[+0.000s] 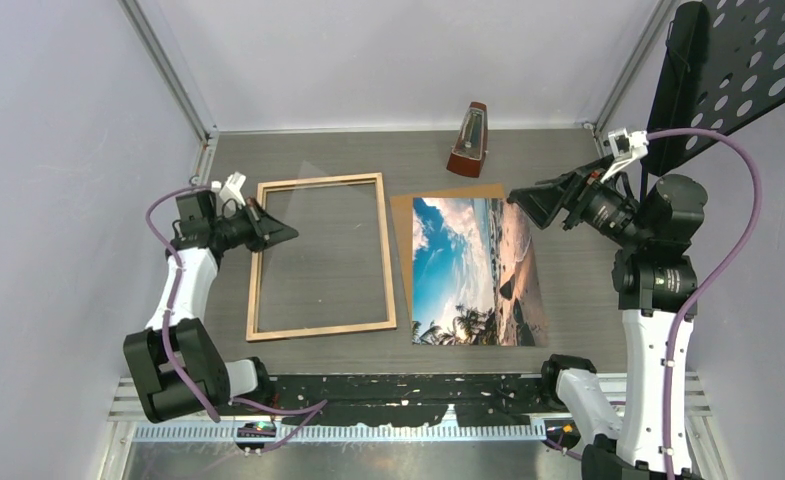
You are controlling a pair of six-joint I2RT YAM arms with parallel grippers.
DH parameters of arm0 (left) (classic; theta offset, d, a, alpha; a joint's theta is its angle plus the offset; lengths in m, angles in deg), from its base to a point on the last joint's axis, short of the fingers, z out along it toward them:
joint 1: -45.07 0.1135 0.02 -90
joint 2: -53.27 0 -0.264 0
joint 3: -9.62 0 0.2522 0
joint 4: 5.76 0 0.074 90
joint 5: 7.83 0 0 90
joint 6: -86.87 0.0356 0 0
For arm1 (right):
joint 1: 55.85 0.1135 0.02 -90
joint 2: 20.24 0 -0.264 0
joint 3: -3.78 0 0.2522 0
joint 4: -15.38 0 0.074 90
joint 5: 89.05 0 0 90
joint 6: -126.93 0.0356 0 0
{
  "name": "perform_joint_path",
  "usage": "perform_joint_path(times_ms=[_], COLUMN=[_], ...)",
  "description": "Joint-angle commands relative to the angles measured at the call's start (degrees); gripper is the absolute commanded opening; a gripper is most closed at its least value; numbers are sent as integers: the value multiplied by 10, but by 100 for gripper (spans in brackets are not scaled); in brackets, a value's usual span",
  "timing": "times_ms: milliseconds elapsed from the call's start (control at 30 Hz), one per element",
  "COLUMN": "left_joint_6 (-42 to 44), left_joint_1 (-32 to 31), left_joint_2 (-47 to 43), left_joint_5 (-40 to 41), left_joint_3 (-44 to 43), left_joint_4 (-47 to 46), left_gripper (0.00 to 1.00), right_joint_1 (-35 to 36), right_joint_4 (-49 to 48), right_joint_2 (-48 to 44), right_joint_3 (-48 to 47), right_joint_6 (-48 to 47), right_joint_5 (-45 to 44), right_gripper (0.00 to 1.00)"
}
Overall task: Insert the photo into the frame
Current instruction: Place the photo frame item in the photo frame.
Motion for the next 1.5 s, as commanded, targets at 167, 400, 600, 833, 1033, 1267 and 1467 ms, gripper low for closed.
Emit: perform_joint_path(times_ms=[167,400,600,833,1033,1267,1467], left_joint_6=[-47,-56,-70,-82,-100,-137,-149], left_joint_1=[48,55,55,55,66,101,138], left_joint_2=[-31,-14,8,48,37,27,18], left_joint_5=[6,19,33,24,21,-14,-24], left_joint_3=[57,101,125,137,146,151,154], left_joint_4=[-120,-197,-253,-288,-320,-351,-375], left_gripper=[0,0,0,0,0,0,0], right_joint_1=[53,140,192,253,301,323,323], right_joint_4=[0,-4,-65,-104,-122,-114,-112], right_joint_2=[31,88,141,200,235,256,246], right_joint_3=[24,49,95,116,129,119,122], right_joint_6=[-74,-165,-193,-227,-246,-253,-252], right_joint_5=[-67,-108,-111,-115,-140,-150,-155], right_gripper=[83,81,79,79,79,78,78])
